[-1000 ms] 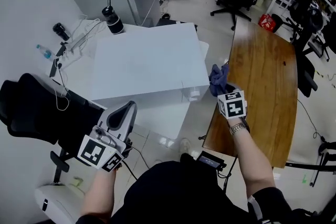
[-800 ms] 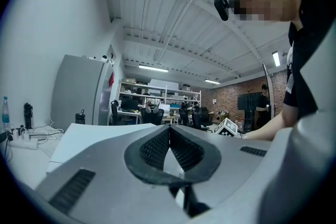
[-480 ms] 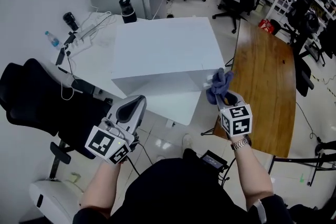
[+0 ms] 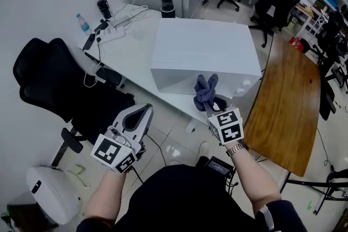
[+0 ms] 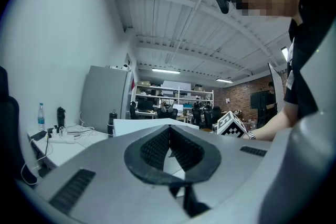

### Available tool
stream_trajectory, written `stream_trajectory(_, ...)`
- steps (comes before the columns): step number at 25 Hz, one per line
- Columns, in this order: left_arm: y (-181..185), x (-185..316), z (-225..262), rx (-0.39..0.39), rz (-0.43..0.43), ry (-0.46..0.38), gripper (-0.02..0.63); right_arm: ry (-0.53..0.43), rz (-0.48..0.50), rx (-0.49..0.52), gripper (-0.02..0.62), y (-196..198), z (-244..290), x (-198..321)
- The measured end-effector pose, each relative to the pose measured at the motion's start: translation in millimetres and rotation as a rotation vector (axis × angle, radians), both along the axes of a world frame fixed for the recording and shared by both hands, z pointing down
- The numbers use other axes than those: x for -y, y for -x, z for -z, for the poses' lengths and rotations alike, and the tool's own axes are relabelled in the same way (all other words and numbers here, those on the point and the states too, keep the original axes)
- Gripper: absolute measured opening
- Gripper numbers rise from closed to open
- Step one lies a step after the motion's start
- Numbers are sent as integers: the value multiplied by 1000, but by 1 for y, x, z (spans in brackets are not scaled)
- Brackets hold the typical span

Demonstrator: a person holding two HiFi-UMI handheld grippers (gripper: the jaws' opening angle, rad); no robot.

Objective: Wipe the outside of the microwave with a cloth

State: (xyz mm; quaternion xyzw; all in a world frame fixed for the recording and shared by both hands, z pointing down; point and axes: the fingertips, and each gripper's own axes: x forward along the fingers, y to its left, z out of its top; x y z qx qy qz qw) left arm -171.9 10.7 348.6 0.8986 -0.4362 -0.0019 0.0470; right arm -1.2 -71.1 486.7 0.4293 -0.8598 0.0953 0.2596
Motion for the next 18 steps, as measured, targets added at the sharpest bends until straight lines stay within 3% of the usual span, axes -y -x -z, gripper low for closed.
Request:
stream_trajectory(11,86,-36,0,23,185,11,5,26,208,-48,81,138,-32,18)
stream_trajectory(18,134,-52,-5,26,302,32,5,131,190,-34,81,178,-67,46)
